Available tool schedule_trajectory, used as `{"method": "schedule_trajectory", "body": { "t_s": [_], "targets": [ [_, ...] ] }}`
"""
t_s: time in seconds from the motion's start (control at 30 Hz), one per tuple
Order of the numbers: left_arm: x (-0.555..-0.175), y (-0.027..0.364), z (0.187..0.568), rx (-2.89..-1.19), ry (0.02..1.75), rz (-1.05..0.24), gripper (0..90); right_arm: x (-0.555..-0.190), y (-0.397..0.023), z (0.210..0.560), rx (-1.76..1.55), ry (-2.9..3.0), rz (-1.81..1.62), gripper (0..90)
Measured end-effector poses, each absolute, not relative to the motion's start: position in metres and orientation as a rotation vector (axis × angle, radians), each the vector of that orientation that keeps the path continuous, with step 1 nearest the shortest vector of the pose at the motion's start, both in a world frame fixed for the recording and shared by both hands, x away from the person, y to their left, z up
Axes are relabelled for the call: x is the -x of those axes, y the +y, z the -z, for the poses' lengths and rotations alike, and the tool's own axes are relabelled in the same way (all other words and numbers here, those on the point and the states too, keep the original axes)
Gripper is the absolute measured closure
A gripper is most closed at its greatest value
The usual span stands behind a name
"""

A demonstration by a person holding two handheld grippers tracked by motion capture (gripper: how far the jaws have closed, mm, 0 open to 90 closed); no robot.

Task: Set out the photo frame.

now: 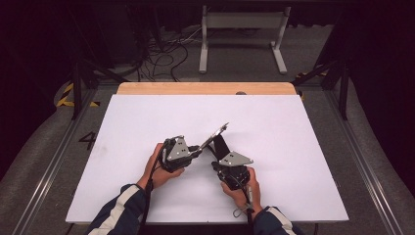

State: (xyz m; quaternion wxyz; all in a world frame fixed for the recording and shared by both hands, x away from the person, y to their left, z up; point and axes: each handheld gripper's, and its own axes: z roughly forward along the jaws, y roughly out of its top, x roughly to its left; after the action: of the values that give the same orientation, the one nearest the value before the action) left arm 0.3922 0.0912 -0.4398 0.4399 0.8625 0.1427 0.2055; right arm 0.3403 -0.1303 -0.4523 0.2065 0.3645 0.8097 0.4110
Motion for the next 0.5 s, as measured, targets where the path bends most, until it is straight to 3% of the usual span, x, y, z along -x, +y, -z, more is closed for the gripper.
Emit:
{"method": "schedule_trajectory", "body": {
  "t_s": [0.5],
  "targets": [
    [-0.380,0.084,0.438,-2.175,0.308,-0.561,78.8,-0.339,-0.145,0.448,-1.023,2.305,-1.141,90.0]
  ]
}}
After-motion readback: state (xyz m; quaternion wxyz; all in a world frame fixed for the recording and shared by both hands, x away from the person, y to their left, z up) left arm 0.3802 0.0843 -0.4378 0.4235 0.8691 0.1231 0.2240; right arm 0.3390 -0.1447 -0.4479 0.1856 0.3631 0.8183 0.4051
